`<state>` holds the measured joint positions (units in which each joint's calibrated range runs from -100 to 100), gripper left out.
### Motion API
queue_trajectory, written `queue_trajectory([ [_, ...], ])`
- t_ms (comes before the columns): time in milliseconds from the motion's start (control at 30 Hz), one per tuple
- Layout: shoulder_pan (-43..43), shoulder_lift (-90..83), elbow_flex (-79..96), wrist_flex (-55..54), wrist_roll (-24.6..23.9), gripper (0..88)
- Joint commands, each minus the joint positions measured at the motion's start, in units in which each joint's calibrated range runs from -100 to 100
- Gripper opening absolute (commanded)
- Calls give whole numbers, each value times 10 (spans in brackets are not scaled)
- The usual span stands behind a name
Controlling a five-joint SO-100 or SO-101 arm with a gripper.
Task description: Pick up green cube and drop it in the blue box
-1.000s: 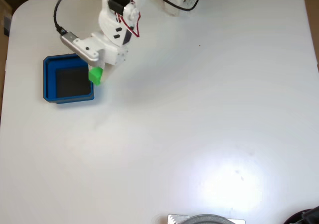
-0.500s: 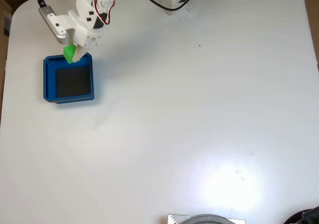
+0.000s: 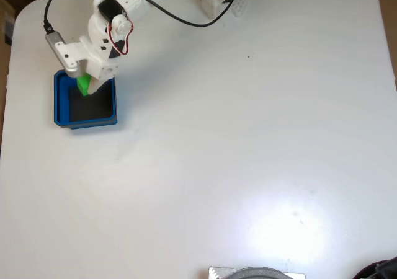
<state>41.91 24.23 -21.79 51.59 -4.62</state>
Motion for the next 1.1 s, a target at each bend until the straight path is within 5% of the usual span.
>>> queue_trajectory([
  [0, 5, 23, -82, -17, 2, 11],
  [700, 24, 116, -199, -9, -1, 17],
  [1067, 27, 116, -199, -9, -2, 161],
])
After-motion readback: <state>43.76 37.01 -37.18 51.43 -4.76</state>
